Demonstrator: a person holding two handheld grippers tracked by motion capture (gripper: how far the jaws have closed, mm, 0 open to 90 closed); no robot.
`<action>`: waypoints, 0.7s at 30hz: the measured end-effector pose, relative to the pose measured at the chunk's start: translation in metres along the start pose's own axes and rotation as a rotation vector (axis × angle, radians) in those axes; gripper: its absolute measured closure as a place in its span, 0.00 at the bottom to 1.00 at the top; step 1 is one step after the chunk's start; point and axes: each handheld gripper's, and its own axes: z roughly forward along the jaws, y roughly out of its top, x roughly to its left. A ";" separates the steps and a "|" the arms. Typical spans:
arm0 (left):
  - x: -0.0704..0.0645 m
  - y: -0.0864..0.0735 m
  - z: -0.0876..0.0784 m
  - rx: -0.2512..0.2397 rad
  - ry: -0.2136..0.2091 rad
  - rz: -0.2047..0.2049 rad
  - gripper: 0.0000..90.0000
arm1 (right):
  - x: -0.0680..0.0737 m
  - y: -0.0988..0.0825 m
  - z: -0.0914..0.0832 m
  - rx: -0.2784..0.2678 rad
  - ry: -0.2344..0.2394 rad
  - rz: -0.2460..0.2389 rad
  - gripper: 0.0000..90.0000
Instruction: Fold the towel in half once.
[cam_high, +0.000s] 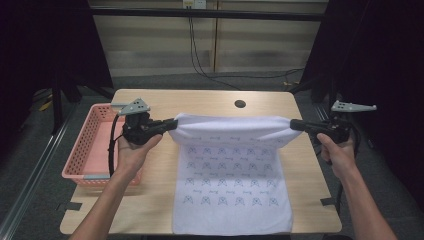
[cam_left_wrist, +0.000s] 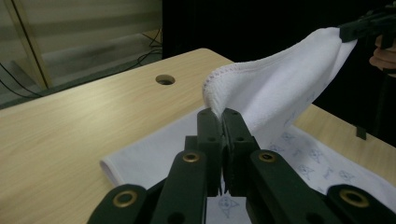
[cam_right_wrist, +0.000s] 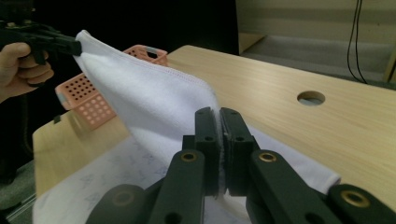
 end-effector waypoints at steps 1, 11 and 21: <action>-0.011 -0.002 -0.010 -0.046 -0.009 -0.005 0.97 | 0.009 0.002 -0.013 -0.038 0.020 -0.013 0.97; -0.024 -0.081 -0.008 0.025 -0.044 -0.066 0.97 | 0.036 -0.049 -0.022 0.057 0.048 -0.037 0.97; -0.042 -0.086 -0.021 0.023 -0.043 -0.017 0.97 | 0.058 -0.089 -0.028 0.108 0.043 -0.029 0.97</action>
